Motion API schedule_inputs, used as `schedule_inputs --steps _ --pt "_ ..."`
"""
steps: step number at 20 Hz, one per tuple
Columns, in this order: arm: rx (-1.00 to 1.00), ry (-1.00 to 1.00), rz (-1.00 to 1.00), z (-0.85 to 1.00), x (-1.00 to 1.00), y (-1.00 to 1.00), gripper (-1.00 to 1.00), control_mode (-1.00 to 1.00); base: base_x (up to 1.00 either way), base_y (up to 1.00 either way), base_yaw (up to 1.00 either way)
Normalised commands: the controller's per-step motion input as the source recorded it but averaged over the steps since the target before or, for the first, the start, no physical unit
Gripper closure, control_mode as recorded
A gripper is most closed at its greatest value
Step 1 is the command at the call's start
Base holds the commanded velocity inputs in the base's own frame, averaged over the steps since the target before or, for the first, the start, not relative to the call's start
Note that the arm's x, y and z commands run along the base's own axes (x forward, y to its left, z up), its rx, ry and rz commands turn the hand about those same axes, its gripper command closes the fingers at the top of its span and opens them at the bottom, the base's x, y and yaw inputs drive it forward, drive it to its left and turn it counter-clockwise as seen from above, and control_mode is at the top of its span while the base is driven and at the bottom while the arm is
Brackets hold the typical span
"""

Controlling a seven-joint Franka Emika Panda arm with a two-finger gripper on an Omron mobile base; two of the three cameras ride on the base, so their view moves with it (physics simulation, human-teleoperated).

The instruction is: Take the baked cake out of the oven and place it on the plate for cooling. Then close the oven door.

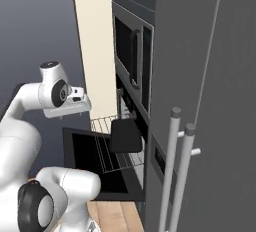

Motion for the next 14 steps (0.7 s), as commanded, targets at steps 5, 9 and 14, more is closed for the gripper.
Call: schedule_inputs --steps 5,9,14 --pt "0.0 0.15 -0.01 -0.28 0.17 0.17 -1.0 -1.0 0.14 -0.03 -0.06" --pt "-0.06 0.2 0.0 -0.51 0.83 0.87 -1.0 -1.0 0.0 0.0 0.0" --pt "-0.09 0.23 0.0 -0.79 0.81 0.73 -1.0 -1.0 0.0 0.0 0.0"
